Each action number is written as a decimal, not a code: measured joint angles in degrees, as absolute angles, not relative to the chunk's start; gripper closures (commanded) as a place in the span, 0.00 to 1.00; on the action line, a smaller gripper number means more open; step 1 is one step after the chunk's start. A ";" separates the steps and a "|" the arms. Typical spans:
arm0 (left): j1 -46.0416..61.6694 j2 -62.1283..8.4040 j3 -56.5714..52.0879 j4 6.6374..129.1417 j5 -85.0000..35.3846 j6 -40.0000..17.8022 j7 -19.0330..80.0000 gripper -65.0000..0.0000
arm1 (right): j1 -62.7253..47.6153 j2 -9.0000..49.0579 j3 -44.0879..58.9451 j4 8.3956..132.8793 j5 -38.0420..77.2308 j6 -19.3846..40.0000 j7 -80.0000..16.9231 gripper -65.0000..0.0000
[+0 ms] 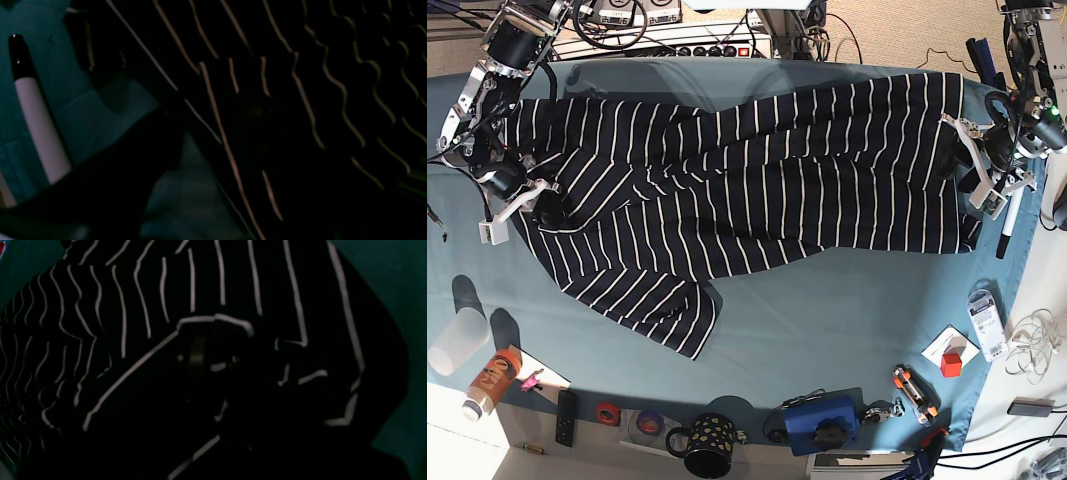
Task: Layout the t-shirt on the table in an organized manner, then fold the t-shirt properly
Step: 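Grasp the shirt edge with the left gripper and tuck it inward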
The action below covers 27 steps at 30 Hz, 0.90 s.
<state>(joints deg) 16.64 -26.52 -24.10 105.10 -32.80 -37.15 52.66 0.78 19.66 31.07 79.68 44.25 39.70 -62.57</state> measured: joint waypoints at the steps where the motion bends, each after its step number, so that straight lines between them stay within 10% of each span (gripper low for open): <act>1: 16.64 -26.52 -24.10 105.08 -33.43 -37.15 52.66 0.59 | 0.78 19.66 31.07 79.68 44.27 39.70 -62.57 0.85; 13: 16.62 -22.87 -24.05 104.95 -32.05 -37.34 53.71 0.61 | 0.78 19.66 31.07 79.68 44.27 39.70 -62.57 0.85; 22: 16.60 -22.70 -19.64 101.60 -27.35 -29.93 50.24 1.00 | 0.78 19.66 31.07 79.68 44.27 39.70 -62.57 0.89; 27: 16.60 -22.72 -19.59 101.60 -27.42 -26.41 48.88 1.00 | 0.80 19.66 31.07 79.68 44.23 39.70 -62.57 1.00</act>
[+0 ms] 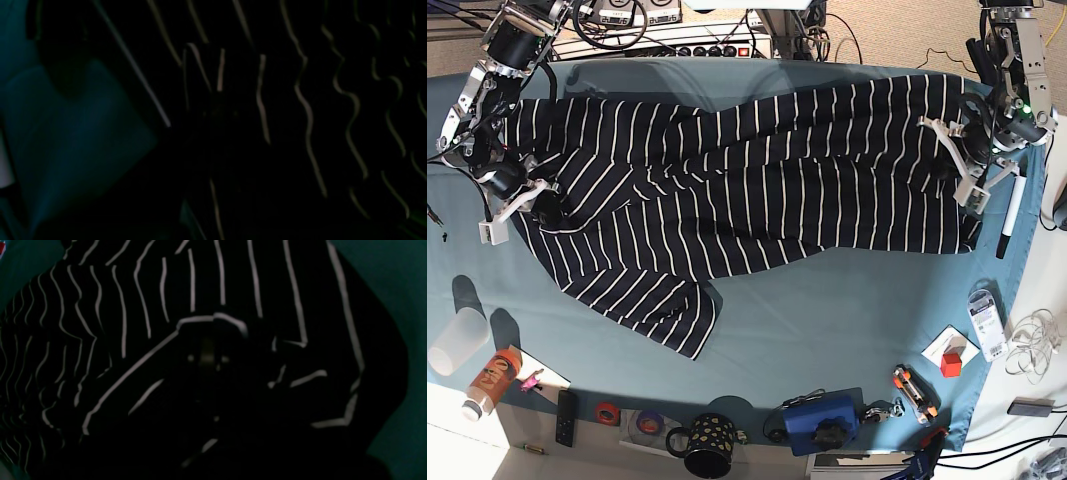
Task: Layout the t-shirt on the table in an organized manner, then fold the t-shirt properly
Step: 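Grasp the shirt edge with the left gripper and tuck it inward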
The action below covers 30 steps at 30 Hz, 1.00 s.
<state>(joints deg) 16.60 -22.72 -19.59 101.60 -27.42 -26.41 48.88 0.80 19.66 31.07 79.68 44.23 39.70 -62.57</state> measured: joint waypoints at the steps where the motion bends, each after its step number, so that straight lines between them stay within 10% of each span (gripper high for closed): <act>1: 16.58 -22.72 -19.62 101.60 -27.42 -26.30 48.80 1.00 | 0.78 19.66 31.07 79.68 44.23 39.72 -62.57 1.00; 25: 13.28 -22.52 -22.61 101.60 -22.90 -18.22 45.23 1.00 | 0.78 19.66 31.07 79.68 40.51 39.72 -61.39 1.00; 30: 13.26 -22.55 -22.61 101.60 -22.50 -17.91 45.41 0.57 | 0.78 19.70 31.07 79.68 42.76 39.72 -66.87 0.71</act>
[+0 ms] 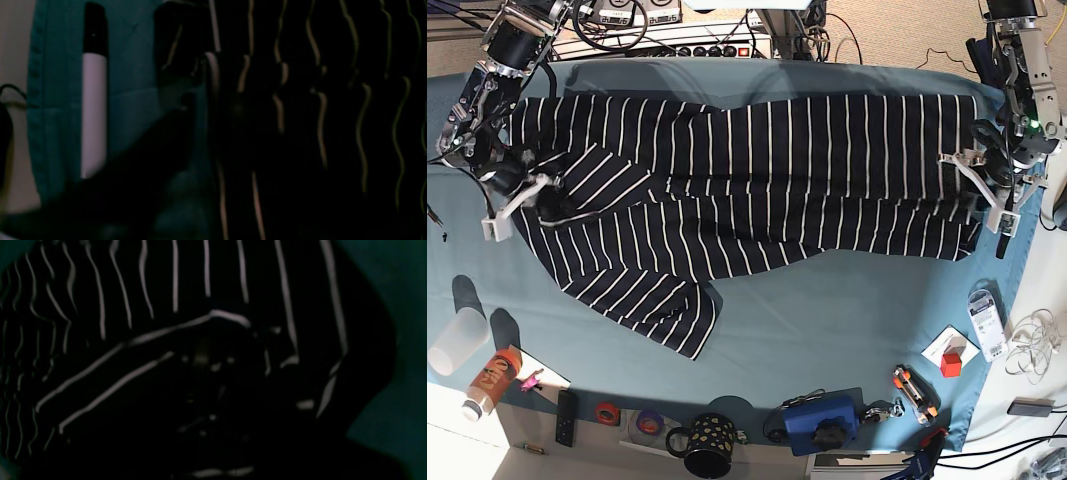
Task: Layout the t-shirt on the table in an organized manner, then fold the t-shirt properly
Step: 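Grasp the shirt edge with the left gripper and tuck it inward, then release the shirt with both grippers and move the right gripper to the sleeve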
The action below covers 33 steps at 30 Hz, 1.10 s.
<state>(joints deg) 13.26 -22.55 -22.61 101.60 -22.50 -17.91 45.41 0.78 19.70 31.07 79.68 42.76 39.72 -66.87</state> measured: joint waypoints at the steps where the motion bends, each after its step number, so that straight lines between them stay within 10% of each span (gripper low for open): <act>1: 13.23 -22.57 -22.61 101.60 -22.46 -17.91 45.58 0.57 | 0.75 19.81 31.07 79.68 44.25 39.72 -67.53 0.70; 16: 17.69 -22.83 -26.39 120.60 -24.05 -14.87 57.23 0.57 | 0.01 26.46 47.03 83.72 70.57 39.92 -81.12 0.70; 33: 27.75 -22.70 -46.61 123.04 -31.97 -16.53 58.11 0.57 | -17.34 27.53 46.30 83.90 60.23 39.94 -80.95 0.69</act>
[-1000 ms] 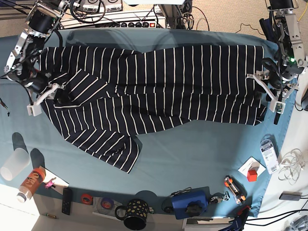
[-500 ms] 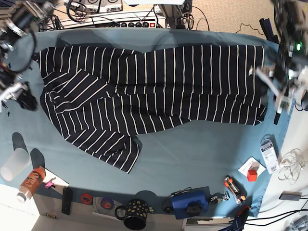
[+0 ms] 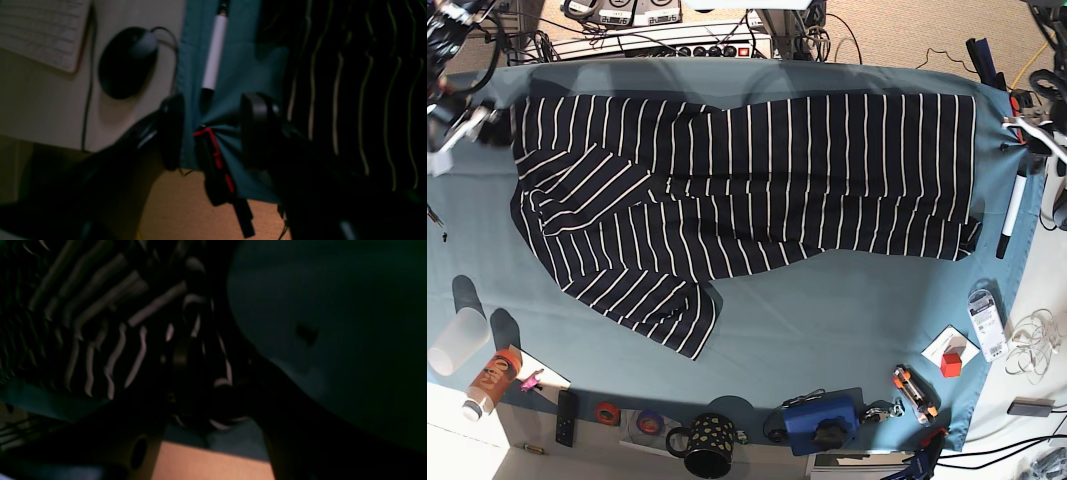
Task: Layout the t-shirt on the table in an organized manner, then fold the t-shirt properly
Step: 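Release the shirt with both grippers and move the right gripper to the sleeve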
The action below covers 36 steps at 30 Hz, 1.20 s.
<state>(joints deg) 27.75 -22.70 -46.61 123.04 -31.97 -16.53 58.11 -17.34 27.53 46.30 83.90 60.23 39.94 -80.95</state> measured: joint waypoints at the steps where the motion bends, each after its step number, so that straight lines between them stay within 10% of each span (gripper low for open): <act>1: 27.75 -22.72 -46.59 123.04 -32.01 -16.56 58.11 0.57 | -17.69 27.29 45.21 83.90 59.18 39.92 -80.95 0.69; 7: 27.75 -22.72 -46.59 123.04 -32.21 -18.02 57.84 0.57 | -17.52 27.53 37.30 84.42 52.40 39.99 -79.29 0.70; 11: 27.75 -22.70 -46.59 123.04 -33.21 -18.04 57.84 0.57 | -17.30 27.79 35.48 84.71 49.47 40.12 -77.95 1.00; 36: 27.75 -22.70 -46.59 123.04 -35.27 -18.04 57.87 0.57 | -21.63 31.27 37.52 84.66 46.46 40.36 -77.32 1.00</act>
